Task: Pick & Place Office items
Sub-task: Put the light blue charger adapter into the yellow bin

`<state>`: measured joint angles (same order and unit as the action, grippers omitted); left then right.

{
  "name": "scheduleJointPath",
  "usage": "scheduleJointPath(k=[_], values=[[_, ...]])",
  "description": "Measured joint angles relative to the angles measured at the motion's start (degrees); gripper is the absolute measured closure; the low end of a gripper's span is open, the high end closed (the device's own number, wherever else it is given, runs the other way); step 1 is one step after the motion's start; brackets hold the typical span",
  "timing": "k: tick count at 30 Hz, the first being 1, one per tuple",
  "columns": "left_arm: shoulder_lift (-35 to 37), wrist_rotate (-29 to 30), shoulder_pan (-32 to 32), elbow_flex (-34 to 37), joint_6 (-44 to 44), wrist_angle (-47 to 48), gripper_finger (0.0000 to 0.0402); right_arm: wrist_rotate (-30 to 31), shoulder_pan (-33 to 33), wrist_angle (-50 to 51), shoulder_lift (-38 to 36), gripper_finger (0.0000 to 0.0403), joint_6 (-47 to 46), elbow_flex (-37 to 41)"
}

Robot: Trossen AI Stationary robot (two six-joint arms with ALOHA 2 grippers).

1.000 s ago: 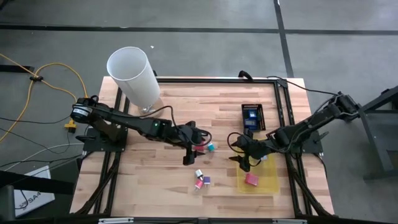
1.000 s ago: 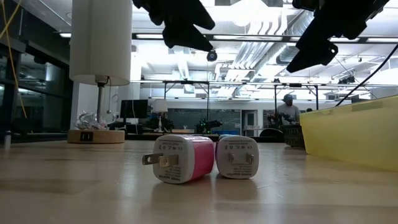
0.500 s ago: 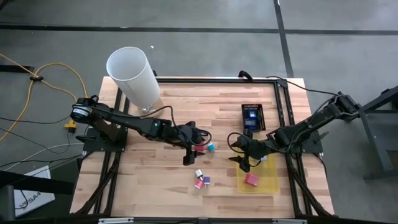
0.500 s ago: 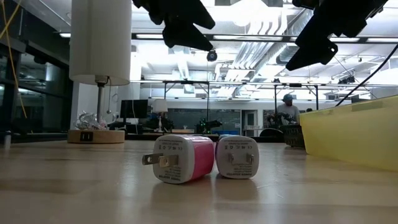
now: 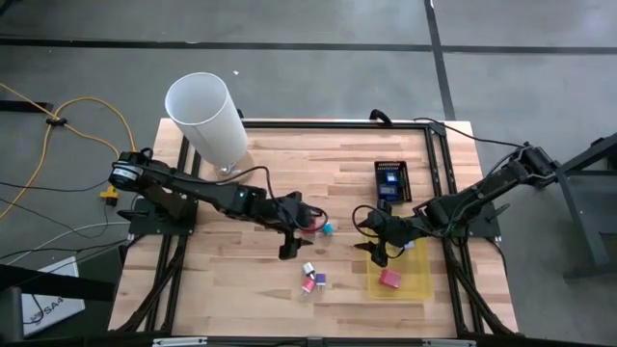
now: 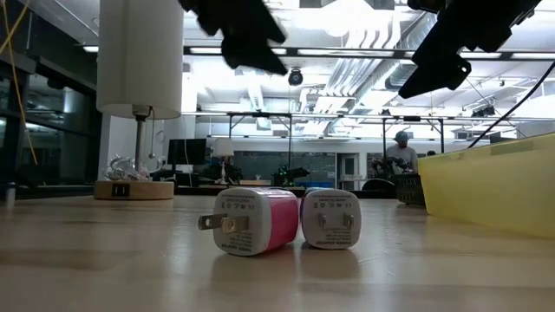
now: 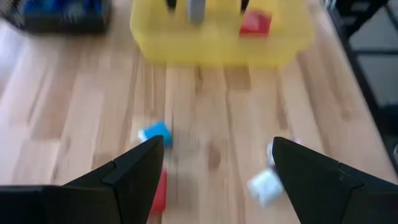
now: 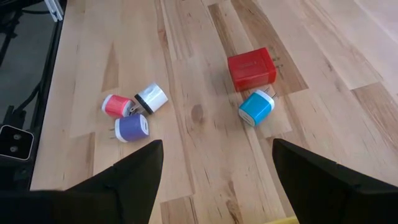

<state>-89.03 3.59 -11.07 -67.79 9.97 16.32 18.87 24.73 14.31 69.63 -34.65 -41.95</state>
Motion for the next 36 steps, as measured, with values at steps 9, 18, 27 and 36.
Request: scheduleJointPath(k=[9, 18, 27, 36], values=[[7.46, -3.19, 7.59, 10.52, 1.9, -7.99, 0.0109, 0.0, 0.02, -0.2, 0.0, 0.0114, 0.0, 0.0], [18.68, -4.82, 11.6, 30.21, 0.91, -28.07, 0.0109, -0.02, 0.02, -0.93, 0.0, 0.0114, 0.0, 0.0], [30.45, -4.23, 11.51, 40.94, 0.73, -29.45, 0.0109, -1.36, 0.02, -1.53, 0.0, 0.0114, -0.02, 0.0], [44.18, 4.23, 6.8, 51.1, 1.91, -29.03, 0.0109, -1.3, 0.02, -2.68, 0.0, 0.0114, -0.02, 0.0]])
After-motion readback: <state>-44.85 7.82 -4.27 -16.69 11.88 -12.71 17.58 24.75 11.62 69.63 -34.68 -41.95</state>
